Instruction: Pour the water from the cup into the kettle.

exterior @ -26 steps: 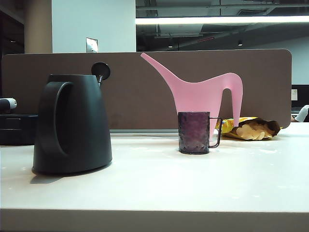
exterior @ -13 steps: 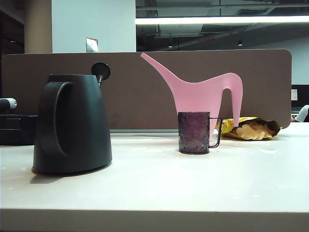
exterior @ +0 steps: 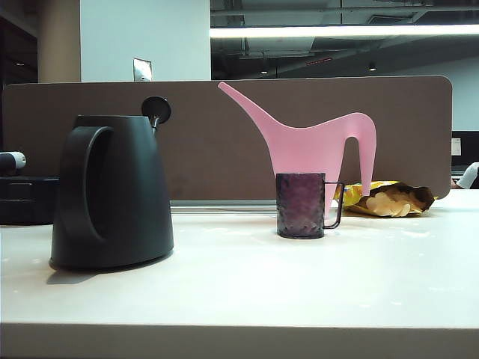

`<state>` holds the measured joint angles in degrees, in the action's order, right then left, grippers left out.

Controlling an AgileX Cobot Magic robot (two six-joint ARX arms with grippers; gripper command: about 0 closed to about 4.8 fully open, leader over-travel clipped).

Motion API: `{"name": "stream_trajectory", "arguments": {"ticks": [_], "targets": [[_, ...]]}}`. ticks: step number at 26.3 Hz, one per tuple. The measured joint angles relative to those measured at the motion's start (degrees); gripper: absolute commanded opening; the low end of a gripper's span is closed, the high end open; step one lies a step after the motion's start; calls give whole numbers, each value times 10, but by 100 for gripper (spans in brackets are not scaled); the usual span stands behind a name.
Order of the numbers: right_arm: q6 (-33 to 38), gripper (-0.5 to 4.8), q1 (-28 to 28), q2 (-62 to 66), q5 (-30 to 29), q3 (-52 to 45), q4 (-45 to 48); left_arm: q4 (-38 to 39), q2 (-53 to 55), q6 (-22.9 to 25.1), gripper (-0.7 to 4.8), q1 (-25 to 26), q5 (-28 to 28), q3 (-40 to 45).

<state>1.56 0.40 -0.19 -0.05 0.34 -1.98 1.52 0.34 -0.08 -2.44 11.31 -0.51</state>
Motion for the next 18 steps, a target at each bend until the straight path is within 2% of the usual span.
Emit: {"name": "stream_trajectory", "arguments": {"ticks": [9,18], "targets": [[0,-6,0,0,-1,5,-2,0,0,0,-5,0,0,0],[0,-6,0,6,0,107,-52,0,0,0,-5,0,5,0]]}}
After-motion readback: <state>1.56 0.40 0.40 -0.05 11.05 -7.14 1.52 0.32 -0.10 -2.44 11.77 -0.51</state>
